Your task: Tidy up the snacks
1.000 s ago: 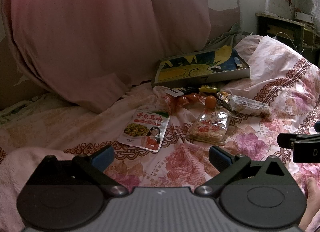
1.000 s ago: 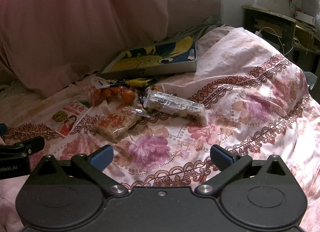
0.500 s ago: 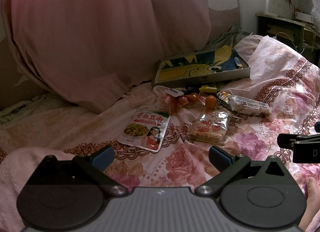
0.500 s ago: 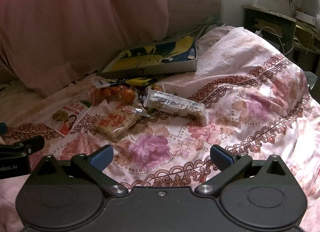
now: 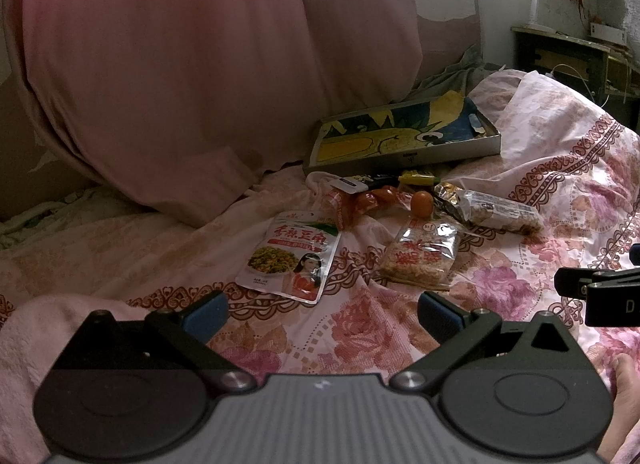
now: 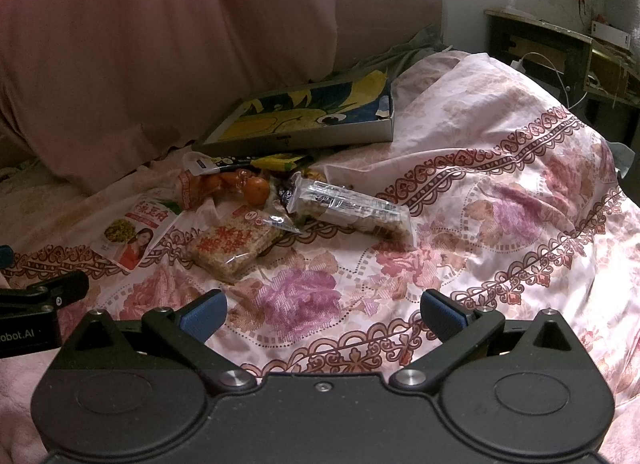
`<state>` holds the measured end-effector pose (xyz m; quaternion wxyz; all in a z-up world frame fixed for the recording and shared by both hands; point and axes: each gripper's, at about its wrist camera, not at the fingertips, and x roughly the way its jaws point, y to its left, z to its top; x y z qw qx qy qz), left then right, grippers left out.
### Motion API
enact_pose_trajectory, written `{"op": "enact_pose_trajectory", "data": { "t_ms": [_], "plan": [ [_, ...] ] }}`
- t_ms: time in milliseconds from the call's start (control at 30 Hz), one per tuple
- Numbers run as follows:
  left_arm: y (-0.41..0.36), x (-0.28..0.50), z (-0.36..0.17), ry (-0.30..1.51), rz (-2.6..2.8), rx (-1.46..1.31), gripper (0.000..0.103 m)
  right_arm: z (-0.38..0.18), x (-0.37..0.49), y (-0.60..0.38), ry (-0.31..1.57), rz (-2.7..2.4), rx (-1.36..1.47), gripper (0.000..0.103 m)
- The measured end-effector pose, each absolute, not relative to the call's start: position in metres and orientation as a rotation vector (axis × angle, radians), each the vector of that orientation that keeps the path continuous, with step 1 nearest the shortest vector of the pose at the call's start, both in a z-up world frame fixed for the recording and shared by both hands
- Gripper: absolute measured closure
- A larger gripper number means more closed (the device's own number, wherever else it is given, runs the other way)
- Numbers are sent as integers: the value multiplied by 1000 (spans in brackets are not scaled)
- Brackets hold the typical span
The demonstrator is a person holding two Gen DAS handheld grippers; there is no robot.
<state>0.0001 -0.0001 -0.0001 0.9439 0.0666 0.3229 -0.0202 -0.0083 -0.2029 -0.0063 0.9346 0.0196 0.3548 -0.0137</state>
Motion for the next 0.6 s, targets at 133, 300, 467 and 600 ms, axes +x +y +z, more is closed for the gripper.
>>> {"op": "enact_pose_trajectory", "data": {
  "t_ms": [133,300,467,600],
  "plan": [
    [0,0,0,659,-41,137,0,-5,-8,-202,725,-28,40,0],
    [0,1,0,666,-40,133,0,-3,-7,-202,727,-20,36,0],
    [3,9,-2,697,-39,126,0,-5,-4,-201,735,-9,36,0],
    [2,15,-1,720,-33,124,0,-6,0,-200,758,-9,35,0]
  ]
}}
